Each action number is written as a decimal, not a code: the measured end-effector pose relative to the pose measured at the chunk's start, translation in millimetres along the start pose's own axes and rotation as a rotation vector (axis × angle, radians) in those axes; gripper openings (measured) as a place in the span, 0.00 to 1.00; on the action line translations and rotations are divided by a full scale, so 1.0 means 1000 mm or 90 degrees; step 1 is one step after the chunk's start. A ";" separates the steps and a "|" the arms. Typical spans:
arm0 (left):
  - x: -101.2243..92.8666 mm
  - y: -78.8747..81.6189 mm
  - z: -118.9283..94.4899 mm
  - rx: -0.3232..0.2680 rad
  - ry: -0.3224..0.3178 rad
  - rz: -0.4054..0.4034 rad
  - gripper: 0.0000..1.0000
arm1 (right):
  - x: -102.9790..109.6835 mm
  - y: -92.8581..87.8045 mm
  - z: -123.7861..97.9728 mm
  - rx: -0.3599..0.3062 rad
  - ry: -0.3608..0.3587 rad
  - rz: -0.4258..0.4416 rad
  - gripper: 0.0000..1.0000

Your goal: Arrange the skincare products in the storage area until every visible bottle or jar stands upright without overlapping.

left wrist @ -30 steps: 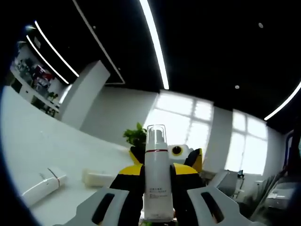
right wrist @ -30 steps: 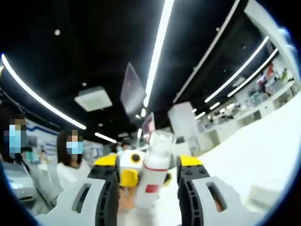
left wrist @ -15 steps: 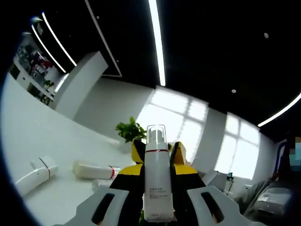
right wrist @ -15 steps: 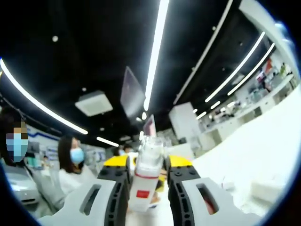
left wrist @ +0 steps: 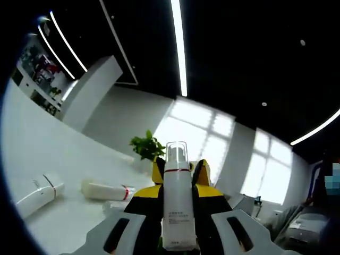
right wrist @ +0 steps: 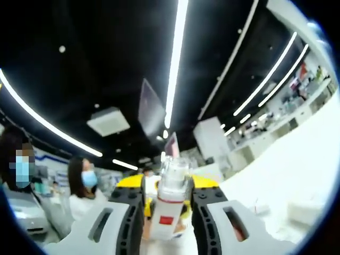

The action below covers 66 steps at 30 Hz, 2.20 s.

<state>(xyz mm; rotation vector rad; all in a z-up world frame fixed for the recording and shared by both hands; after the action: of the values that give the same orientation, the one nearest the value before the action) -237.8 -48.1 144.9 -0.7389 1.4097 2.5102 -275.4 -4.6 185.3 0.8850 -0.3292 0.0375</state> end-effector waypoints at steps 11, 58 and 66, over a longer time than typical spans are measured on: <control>0.004 0.002 0.000 -0.008 0.005 -0.013 0.22 | -0.001 -0.007 0.002 0.024 -0.003 -0.009 0.54; 0.026 0.005 0.000 -0.031 0.053 0.155 0.24 | -0.029 0.000 -0.011 0.014 -0.087 -0.004 0.19; 0.041 0.011 -0.001 -0.028 0.090 0.255 0.24 | -0.054 0.021 -0.021 -0.033 -0.171 -0.062 0.18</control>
<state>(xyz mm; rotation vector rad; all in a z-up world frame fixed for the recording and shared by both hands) -276.4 -59.0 132.4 -0.7136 1.7036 2.8417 -324.5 31.0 172.7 0.8540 -0.5344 -0.1809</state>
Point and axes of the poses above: the point that each gripper's makers call its tool centre point, and the gripper's own axes: z roughly forward along the fingers, x roughly to its left, y roughly out of its top, the point moved 3 cm from there along -z, roughly backward along the fingers, and after that the axes turned 12 degrees about -x, right-handed, at the moved point
